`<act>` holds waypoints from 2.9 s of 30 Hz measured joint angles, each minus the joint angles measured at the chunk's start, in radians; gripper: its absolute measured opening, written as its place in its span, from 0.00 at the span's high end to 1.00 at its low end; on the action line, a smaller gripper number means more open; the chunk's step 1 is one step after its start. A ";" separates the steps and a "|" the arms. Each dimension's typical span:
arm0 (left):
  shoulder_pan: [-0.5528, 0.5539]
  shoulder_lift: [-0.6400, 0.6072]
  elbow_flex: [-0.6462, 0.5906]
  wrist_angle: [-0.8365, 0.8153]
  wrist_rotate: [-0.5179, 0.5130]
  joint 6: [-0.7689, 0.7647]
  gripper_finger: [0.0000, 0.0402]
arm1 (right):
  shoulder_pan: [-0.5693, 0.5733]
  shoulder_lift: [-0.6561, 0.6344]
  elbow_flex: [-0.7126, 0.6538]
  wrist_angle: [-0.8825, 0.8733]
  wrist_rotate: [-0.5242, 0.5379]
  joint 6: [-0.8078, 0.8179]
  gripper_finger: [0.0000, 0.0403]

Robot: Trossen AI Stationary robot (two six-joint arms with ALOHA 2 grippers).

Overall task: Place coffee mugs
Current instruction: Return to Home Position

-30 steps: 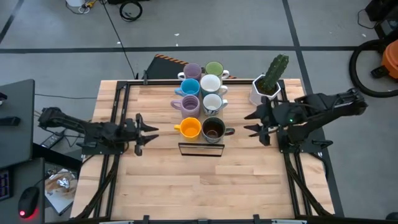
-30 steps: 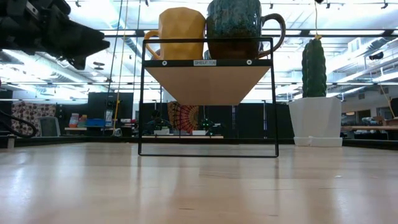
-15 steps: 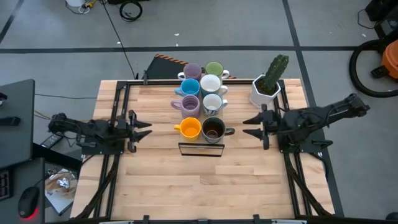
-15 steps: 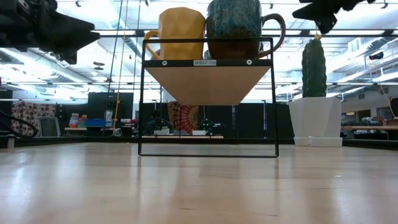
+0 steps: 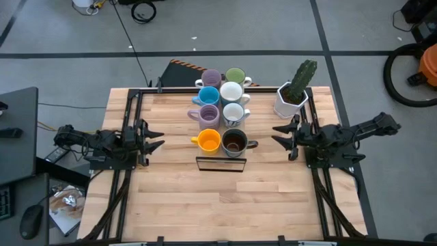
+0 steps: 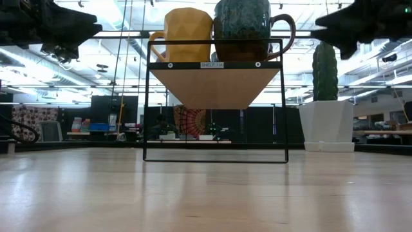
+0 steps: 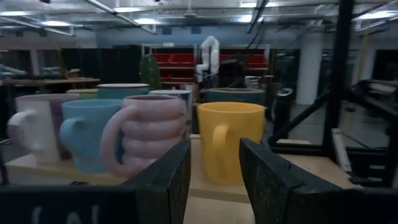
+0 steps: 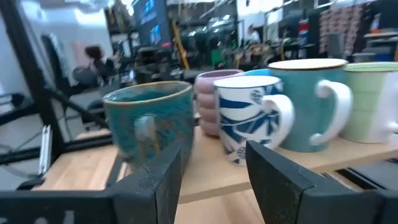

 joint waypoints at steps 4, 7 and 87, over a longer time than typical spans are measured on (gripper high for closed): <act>0.000 0.000 0.000 0.002 0.071 -0.008 0.65 | -0.038 -0.072 -0.072 0.031 -0.025 0.020 0.56; 0.000 0.000 0.000 0.004 0.104 -0.033 0.65 | -0.067 -0.107 -0.110 0.042 -0.028 0.050 0.57; 0.000 0.002 0.000 -0.005 0.090 -0.079 0.65 | -0.111 -0.120 -0.199 0.147 -0.151 -0.206 0.60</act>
